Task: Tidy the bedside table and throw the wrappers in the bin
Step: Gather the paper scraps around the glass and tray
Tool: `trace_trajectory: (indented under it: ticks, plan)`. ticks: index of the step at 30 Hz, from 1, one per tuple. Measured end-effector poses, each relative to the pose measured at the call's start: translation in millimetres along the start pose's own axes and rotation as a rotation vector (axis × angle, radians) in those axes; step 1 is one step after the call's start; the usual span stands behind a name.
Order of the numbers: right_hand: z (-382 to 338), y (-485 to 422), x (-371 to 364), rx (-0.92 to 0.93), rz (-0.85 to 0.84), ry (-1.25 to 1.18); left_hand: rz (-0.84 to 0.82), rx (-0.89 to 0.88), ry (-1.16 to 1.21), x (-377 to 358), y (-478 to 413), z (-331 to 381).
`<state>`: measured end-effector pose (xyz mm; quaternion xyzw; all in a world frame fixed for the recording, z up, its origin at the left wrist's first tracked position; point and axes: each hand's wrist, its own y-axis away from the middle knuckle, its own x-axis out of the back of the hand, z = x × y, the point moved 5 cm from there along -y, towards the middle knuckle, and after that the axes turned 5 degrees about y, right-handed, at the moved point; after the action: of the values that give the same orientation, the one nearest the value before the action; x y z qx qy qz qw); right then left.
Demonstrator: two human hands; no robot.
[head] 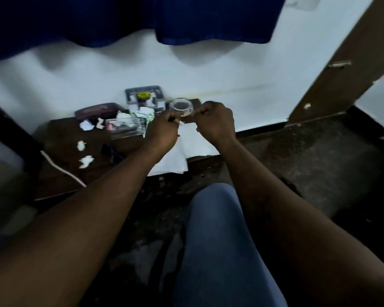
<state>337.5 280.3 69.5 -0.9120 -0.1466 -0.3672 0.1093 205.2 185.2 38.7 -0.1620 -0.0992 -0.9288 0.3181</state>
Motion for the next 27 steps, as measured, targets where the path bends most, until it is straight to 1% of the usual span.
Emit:
trace_trajectory:
  ticks: [4, 7, 9, 14, 19, 22, 25, 27]
  plan:
    - [-41, 2, -54, 0.124, -0.079, 0.066, 0.054, 0.018, -0.099, 66, -7, -33]
    - [-55, -1, -92, 0.17, -0.144, 0.129, 0.07, -0.018, -0.21, 101, -12, -46]
    - [-61, -4, -111, 0.199, -0.184, 0.165, 0.053, -0.031, -0.268, 115, -19, -58]
    - [-76, -17, -148, 0.258, -0.25, 0.223, 0.042, 0.008, -0.36, 132, -48, -84]
    - [-82, -34, -180, 0.265, -0.282, 0.275, 0.028, -0.038, -0.52, 141, -73, -90]
    - [-90, -46, -195, 0.278, -0.311, 0.297, -0.007, -0.021, -0.597, 153, -82, -104]
    - [-96, -58, -205, 0.291, -0.321, 0.319, -0.019, 0.001, -0.611, 164, -87, -110]
    - [-99, -63, -209, 0.301, -0.305, 0.336, 0.005, 0.001, -0.579, 174, -91, -109]
